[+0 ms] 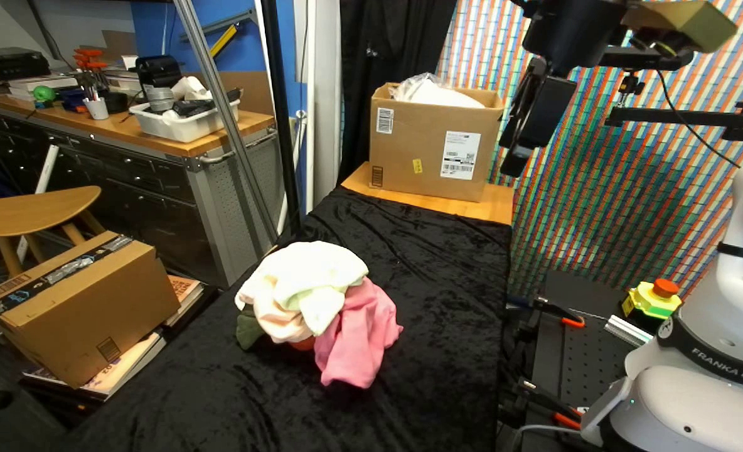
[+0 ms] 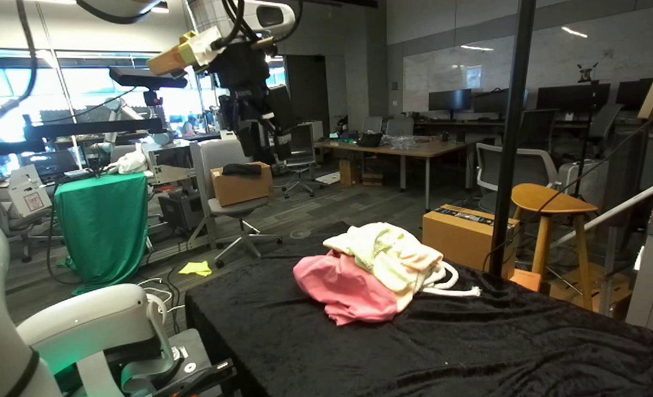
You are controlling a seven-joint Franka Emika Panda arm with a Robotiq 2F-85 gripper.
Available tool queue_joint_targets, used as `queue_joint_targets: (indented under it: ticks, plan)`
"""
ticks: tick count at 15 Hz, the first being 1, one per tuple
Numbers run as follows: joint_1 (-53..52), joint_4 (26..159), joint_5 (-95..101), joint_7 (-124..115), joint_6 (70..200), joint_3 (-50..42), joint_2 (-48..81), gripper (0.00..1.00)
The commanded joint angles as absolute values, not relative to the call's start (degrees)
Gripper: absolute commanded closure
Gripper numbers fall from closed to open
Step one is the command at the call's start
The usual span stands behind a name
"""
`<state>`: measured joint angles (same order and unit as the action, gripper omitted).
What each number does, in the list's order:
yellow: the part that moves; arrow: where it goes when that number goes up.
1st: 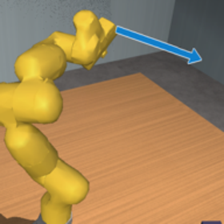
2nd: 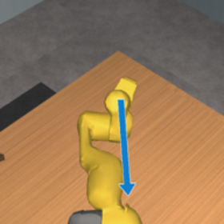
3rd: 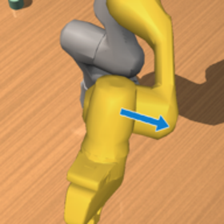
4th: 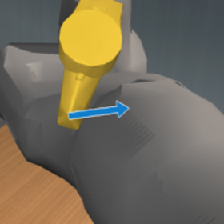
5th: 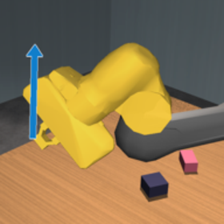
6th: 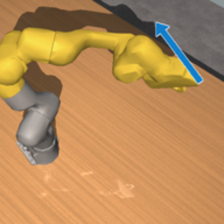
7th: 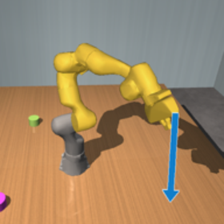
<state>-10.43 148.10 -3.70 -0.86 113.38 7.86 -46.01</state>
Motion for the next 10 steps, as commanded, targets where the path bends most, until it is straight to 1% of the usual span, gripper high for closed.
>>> queue_joint_targets:
  ticks: [1, 5, 7, 10]
  plan:
    - [-10.94, 155.17, -4.25, -0.39, 120.29, 7.65, -53.35, 0.00]
    - [-10.90, 160.37, -4.29, -0.97, 125.75, 7.51, -58.16, 0.00]
    - [-10.45, 157.69, -3.67, -0.97, 123.28, 7.75, -54.88, 0.00]
    - [-10.43, 157.79, -3.69, -0.98, 124.05, 7.65, -56.07, 0.00]
